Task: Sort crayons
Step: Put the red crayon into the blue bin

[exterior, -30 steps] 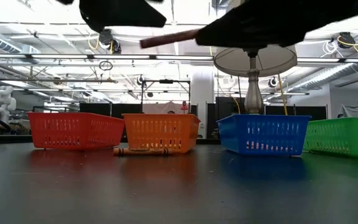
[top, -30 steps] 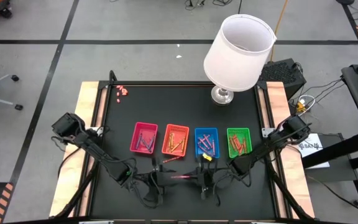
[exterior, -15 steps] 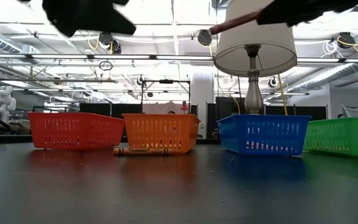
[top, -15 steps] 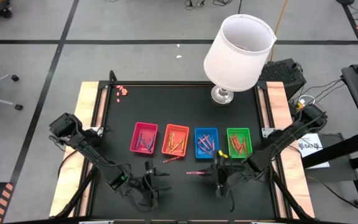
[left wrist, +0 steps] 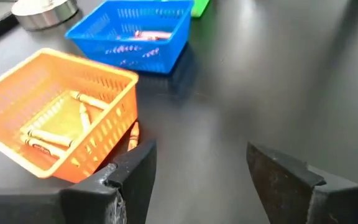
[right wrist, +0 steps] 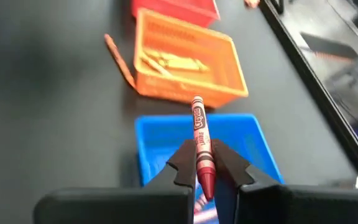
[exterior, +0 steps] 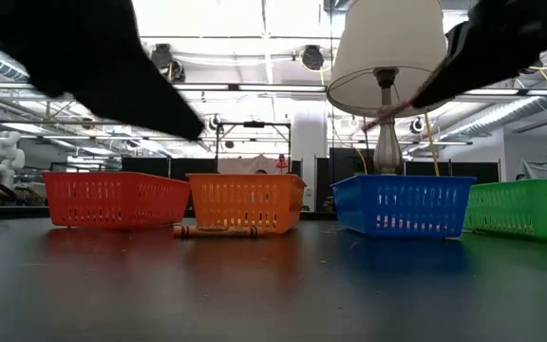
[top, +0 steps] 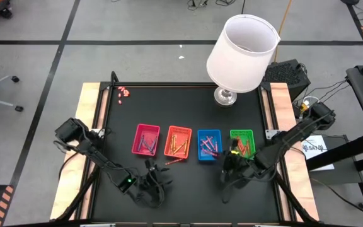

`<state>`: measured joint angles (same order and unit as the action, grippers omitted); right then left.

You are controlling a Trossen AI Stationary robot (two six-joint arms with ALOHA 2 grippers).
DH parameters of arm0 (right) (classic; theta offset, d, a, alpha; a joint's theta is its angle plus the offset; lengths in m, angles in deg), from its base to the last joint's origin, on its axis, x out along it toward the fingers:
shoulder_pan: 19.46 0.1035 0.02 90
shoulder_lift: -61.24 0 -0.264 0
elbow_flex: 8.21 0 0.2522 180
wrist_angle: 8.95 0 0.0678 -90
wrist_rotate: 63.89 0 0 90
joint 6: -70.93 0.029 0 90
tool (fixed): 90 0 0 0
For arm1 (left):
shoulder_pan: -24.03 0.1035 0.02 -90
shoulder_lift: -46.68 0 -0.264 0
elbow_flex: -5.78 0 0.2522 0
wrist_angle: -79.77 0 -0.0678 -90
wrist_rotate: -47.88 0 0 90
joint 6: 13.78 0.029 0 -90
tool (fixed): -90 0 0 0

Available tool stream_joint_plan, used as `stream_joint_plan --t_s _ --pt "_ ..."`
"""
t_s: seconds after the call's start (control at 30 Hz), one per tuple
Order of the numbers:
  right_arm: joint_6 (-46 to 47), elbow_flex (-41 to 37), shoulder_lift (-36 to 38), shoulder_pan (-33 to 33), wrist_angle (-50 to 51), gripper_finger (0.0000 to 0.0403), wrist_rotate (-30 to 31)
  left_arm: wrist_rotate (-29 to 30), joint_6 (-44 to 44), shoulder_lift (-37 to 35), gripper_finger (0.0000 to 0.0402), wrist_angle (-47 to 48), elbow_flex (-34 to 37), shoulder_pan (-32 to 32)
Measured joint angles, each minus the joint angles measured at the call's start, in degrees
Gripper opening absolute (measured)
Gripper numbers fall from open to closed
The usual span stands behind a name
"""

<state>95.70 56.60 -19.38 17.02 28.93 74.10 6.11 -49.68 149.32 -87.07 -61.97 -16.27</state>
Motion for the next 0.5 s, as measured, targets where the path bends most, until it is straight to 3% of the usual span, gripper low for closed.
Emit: stream_joint_plan --t_s 0.5 --pt "13.84 -0.02 -2.29 -4.45 12.25 0.0011 0.01 -2.27 -7.34 4.59 0.0248 5.66 0.01 3.32"
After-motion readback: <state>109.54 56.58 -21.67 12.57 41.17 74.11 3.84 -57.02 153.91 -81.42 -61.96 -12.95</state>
